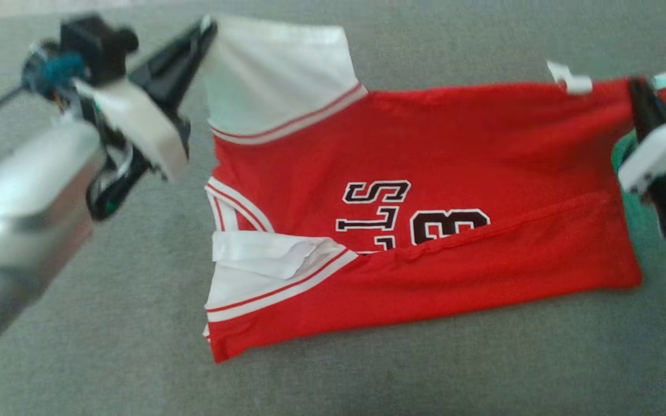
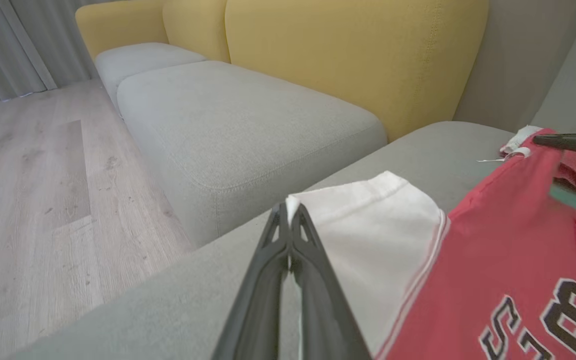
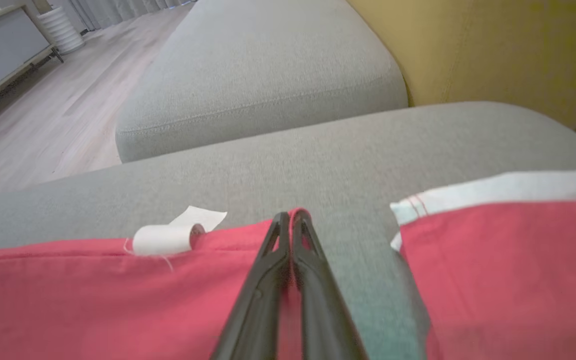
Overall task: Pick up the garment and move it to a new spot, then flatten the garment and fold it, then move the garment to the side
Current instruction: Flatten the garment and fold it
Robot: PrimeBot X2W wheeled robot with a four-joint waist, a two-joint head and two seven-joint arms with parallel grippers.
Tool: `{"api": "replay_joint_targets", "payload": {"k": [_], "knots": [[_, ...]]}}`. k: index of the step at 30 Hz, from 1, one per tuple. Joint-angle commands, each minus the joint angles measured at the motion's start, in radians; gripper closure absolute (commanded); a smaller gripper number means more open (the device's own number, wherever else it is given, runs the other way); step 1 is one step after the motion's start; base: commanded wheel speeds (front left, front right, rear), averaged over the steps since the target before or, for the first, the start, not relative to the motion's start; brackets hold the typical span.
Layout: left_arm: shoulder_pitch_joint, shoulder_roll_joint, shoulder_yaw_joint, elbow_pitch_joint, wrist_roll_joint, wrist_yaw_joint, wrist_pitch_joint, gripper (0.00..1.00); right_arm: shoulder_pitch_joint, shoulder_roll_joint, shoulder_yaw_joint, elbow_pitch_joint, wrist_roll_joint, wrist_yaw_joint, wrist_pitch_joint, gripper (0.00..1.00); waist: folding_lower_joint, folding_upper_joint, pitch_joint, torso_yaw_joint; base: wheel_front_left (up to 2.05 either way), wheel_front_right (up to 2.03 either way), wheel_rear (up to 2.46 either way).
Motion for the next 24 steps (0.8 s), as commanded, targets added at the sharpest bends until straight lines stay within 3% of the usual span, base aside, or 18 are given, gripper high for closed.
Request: {"api": "replay_joint_targets", "payload": {"k": [1, 12, 24], "knots": [[0.002, 0.062, 0.032, -0.039, -0.007, 0.002, -0.016, 1.00, 0.045, -0.024, 0.001, -0.044, 0.022, -0.001, -0.008, 1.00, 0.0001, 0.0000, -0.029, 0.027, 0.00, 0.00, 0.00], [0.216, 0.177, 0.031, -0.202, 0.029, 0.018, -0.062, 1.00, 0.271, -0.051, -0.034, -0.171, 0.063, -0.001, -0.016, 1.00, 0.0001, 0.0000, -0.088, 0.053, 0.00, 0.00, 0.00], [0.489, 0.294, 0.031, -0.484, 0.118, 0.196, -0.084, 1.00, 0.512, -0.041, -0.126, -0.349, 0.015, -0.001, 0.023, 1.00, 0.0001, 0.0000, -0.103, 0.048, 0.00, 0.00, 0.00]]}}
